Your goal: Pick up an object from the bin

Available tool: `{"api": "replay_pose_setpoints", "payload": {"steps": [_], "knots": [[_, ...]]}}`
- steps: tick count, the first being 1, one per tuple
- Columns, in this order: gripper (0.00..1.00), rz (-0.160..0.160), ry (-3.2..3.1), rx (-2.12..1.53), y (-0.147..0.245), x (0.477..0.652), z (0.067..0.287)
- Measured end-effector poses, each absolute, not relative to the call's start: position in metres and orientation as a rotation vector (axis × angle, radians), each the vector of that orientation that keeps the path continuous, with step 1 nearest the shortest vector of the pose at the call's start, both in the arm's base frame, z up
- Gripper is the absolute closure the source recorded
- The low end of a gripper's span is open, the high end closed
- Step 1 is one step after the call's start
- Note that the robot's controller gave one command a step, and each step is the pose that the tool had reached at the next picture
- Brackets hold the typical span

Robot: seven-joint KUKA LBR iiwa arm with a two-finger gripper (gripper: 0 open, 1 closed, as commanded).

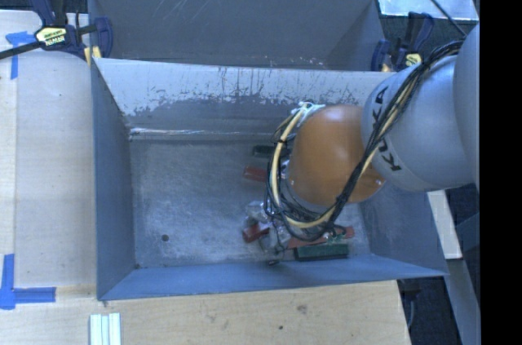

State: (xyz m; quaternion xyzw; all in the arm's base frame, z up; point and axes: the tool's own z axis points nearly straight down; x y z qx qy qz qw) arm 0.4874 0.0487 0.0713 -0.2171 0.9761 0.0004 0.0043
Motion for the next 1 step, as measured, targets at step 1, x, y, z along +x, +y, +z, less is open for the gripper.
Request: {"api": "replay_pose_setpoints", "payload": {"steps": [1], "knots": [[1.0, 0.001, 3.059, -0.68, 0.0487, 0.4874, 0.0713]]}}
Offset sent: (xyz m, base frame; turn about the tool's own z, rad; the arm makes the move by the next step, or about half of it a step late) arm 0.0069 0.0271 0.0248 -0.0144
